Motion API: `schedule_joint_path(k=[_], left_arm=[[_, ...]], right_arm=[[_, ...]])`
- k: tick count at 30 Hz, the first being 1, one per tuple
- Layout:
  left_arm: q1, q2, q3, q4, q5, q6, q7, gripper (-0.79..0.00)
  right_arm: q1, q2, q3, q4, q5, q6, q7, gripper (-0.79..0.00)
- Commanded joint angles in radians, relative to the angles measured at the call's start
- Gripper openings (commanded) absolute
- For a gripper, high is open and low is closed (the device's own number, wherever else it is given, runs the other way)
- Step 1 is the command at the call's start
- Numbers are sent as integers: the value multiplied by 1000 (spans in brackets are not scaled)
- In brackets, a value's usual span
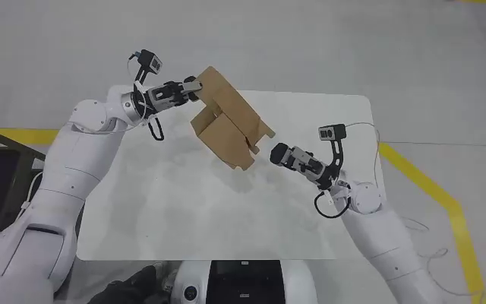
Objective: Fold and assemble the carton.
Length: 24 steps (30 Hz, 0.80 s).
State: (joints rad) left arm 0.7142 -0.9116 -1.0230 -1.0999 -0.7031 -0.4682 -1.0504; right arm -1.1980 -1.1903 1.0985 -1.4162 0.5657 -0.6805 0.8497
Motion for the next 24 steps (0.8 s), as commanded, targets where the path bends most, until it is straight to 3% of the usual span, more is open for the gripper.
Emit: schedule_joint_path(k=[1,8,14,24], left_arm=[[0,0,0,0,-1,1,-1,-785],[0,0,0,0,-1,1,-1,-785],[37,-5,-5,-45,18,43,76,-785],[48,-24,15,-56,83,68,122,-785]], right_arm=[[0,0,0,0,0,0,0,0],[-2,0,3,-12,-13,16,-15,0],[-15,-7,-31,-42,-26,45,-24,0],[-10,-29,-106,-27,-14,-13,-27,0]])
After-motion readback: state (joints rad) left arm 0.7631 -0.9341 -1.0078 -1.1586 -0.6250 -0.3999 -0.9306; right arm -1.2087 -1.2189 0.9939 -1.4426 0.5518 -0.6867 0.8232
